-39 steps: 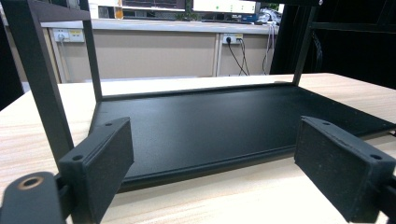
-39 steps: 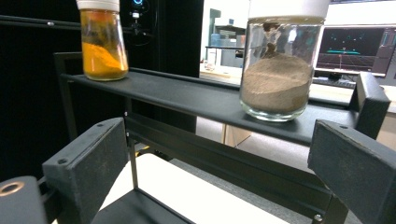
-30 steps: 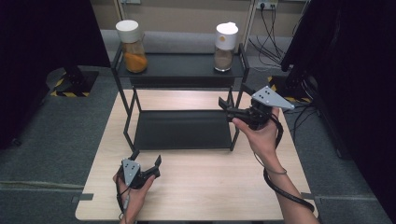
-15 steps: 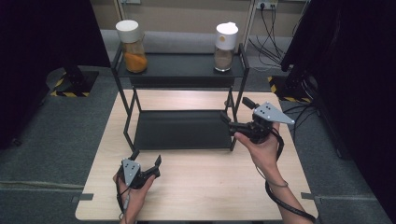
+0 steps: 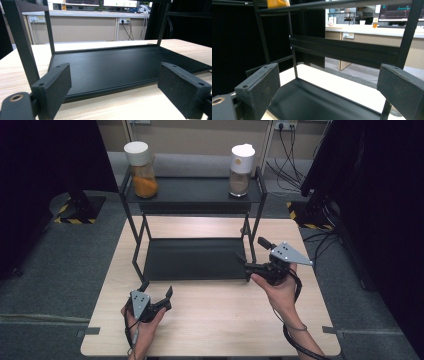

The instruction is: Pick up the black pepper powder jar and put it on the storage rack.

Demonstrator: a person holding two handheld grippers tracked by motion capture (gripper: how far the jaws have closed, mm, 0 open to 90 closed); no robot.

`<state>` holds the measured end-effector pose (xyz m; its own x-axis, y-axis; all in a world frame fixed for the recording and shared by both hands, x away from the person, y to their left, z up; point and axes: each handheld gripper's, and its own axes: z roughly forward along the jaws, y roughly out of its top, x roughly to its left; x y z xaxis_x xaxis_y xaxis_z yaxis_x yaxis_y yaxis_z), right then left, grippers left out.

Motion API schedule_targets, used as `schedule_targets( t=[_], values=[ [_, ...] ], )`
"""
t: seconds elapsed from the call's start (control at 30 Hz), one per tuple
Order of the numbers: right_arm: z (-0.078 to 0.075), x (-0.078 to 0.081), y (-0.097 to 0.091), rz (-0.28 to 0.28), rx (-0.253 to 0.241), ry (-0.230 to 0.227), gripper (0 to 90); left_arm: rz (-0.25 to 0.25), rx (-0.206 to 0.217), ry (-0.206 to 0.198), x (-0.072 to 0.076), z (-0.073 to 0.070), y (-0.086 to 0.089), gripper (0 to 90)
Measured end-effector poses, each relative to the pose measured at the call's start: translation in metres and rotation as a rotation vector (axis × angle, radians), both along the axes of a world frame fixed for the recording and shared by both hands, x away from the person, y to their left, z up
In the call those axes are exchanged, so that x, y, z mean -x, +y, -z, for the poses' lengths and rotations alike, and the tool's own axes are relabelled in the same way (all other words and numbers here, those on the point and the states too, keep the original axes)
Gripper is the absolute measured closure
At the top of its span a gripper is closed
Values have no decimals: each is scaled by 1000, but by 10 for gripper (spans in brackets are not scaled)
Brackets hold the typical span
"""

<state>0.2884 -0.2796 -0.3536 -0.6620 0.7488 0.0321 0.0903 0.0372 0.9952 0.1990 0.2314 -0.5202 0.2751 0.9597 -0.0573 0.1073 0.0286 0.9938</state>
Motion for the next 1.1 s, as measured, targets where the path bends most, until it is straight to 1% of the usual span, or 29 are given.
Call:
schedule_targets(
  t=[0.17, 0.33, 0.4, 0.53, 0.67, 0.73, 0.93, 1.1],
  values=[
    [10, 2, -2, 4, 1, 17, 52, 0, 2, -1, 0, 0, 0, 112],
    [17, 6, -5, 3, 2, 23, 52, 0, -1, -1, 0, 0, 0, 112],
    [19, 6, -7, -3, -6, 41, 52, 0, -1, -1, 0, 0, 0, 112],
    [26, 8, -8, -1, -8, 45, 51, 0, 0, 0, 0, 0, 0, 112],
    [35, 9, -9, -1, 1, 69, 51, 0, -2, -2, 0, 0, 0, 112],
    [38, 9, -9, -1, -1, 77, 51, 0, -1, -2, 0, 0, 0, 112],
    [45, 10, -11, -4, -6, 83, 51, 0, -2, -4, 0, 0, 0, 112],
    [58, 14, -14, -7, 6, 109, 52, 0, 1, -2, 0, 0, 0, 112]
  ],
)
